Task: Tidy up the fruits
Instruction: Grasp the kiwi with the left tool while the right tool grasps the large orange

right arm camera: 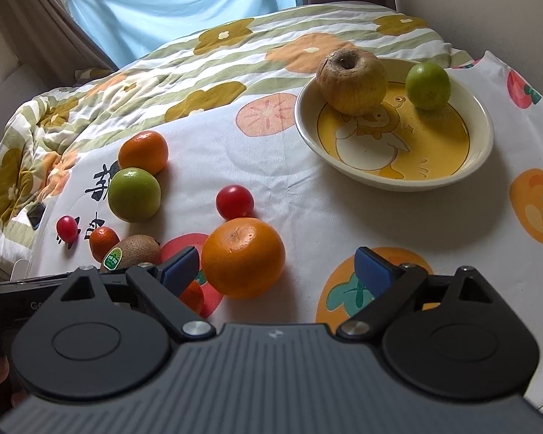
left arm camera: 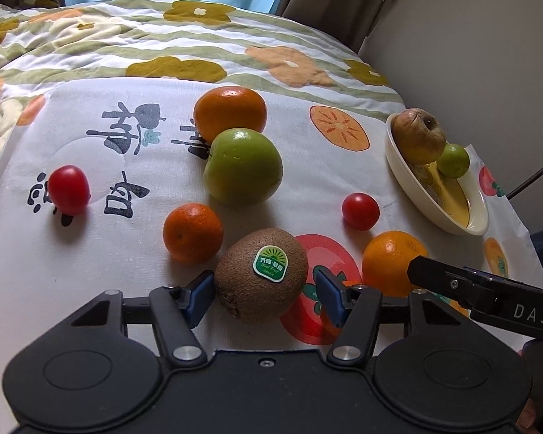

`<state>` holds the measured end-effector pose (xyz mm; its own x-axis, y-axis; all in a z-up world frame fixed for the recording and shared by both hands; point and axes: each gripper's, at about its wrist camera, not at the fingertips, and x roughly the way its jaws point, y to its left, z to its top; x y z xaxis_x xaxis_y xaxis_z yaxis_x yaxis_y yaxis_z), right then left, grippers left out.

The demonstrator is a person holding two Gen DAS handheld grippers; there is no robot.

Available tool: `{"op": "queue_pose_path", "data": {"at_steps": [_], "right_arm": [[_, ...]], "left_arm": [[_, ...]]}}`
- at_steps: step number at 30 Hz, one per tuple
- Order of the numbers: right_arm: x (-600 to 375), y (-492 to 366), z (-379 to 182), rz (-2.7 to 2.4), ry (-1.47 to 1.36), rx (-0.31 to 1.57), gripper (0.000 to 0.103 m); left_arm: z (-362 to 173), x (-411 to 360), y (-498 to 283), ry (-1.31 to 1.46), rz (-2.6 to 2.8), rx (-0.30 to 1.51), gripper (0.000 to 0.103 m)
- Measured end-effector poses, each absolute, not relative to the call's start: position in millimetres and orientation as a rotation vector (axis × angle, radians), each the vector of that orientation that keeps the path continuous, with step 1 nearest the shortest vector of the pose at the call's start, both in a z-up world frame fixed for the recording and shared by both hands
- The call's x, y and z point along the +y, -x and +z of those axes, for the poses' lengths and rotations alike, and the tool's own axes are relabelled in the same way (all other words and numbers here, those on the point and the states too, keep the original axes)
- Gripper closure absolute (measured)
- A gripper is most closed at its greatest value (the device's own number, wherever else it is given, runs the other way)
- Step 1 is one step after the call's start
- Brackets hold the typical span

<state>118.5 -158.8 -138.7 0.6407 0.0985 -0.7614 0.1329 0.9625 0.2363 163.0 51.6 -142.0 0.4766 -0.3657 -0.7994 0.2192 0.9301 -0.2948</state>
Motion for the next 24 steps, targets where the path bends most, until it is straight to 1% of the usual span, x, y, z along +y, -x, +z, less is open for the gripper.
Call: {"op": "queue_pose_path", "data": {"at_steps": [2, 5, 10, 15, 23, 24], "right_arm": [[-157, -119, -141, -0.007, -0.289, 0.883, 0.000], [-154, -122, -143, 0.011, -0.297, 0.892, 0.007], [-151, -128, -148, 0.020, -0.313, 0.891, 0.009], [-150, -133, -151, 0.029, -0.328, 0.901, 0.017], [-151, -135, -155, 0.034, -0.348, 0.910, 0.019], [-151, -135, -156, 0.037, -0.347, 0.912, 0.023]], "left_arm": [[-142, 51, -164, 0.150, -0.352, 1.007, 0.043], [-142, 49, -164, 0.130, -0.352, 1.001, 0.043], [-142, 45, -162, 0.084, -0.361, 0.993, 0.044], [-142, 38, -156, 0.015, -0.375, 0.980, 0.044], [-142, 40, -154, 0.008, -0.386, 0.976, 0.048], [-142, 40, -154, 0.011, -0.386, 0.977, 0.048]]}}
